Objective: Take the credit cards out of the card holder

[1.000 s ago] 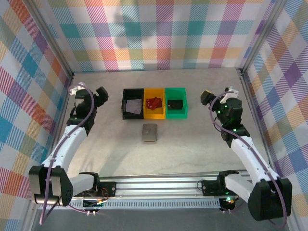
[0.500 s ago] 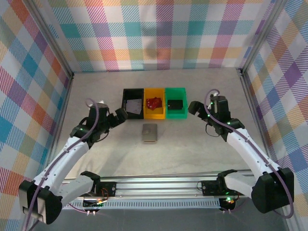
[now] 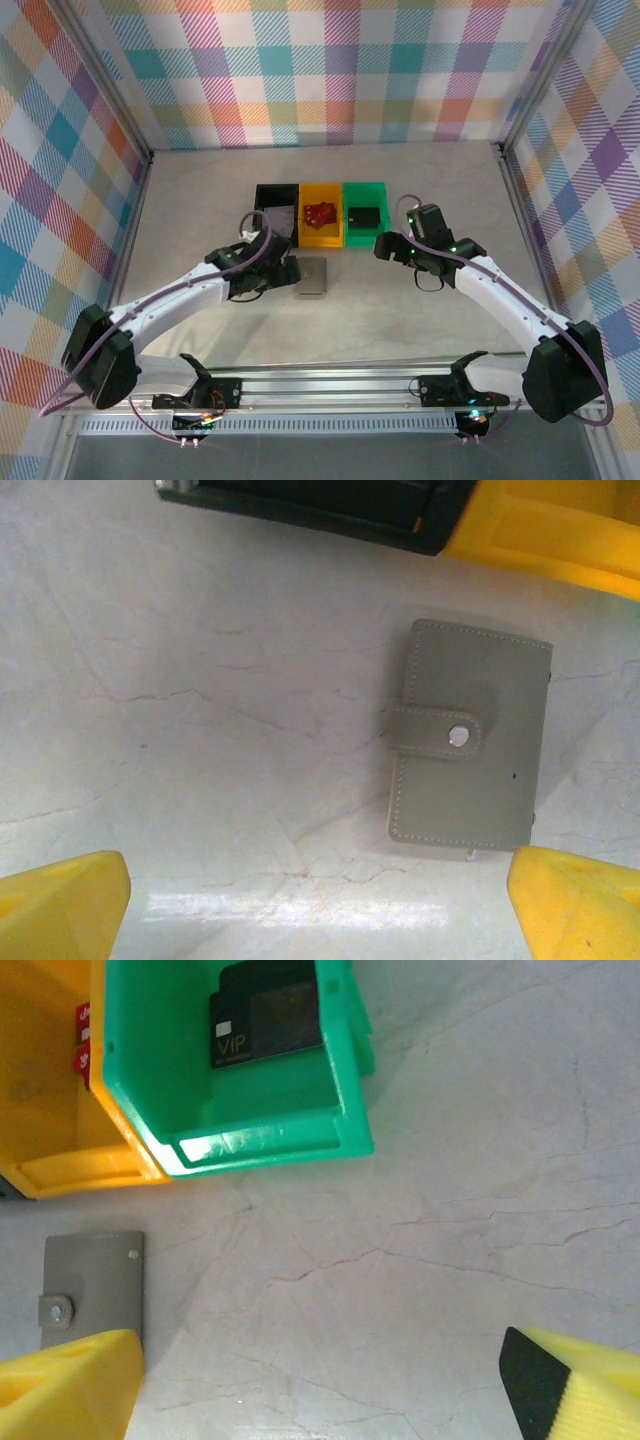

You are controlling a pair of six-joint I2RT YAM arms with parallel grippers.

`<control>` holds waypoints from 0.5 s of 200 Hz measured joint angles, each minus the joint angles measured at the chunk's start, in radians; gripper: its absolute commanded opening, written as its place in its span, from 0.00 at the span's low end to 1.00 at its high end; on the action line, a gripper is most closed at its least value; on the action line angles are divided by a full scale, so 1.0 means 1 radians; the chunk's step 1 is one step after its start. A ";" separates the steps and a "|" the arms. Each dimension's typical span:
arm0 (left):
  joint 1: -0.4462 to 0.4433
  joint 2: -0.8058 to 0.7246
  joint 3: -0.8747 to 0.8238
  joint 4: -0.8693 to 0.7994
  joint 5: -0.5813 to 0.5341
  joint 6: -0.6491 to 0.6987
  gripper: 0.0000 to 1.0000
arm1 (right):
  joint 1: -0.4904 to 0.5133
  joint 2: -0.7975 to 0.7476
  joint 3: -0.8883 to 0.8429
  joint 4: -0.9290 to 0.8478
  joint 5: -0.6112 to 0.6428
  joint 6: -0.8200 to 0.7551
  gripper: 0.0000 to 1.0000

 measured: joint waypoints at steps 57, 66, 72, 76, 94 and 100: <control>-0.034 0.185 0.122 -0.002 -0.012 0.000 0.97 | 0.004 -0.045 -0.006 0.003 0.029 -0.004 0.92; -0.039 0.207 0.131 -0.002 -0.012 0.000 0.97 | 0.004 -0.052 -0.011 0.005 0.031 -0.004 0.92; -0.042 0.217 0.136 -0.002 -0.012 0.000 0.96 | 0.004 -0.057 -0.014 0.009 0.032 -0.004 0.92; -0.044 0.224 0.138 -0.002 -0.012 0.000 0.97 | 0.004 -0.059 -0.017 0.010 0.032 -0.003 0.92; -0.049 0.249 0.146 -0.002 -0.011 0.000 0.97 | 0.004 -0.069 -0.027 0.017 0.032 -0.003 0.92; -0.051 0.256 0.148 -0.002 -0.011 0.000 0.96 | 0.004 -0.069 -0.027 0.016 0.032 -0.003 0.92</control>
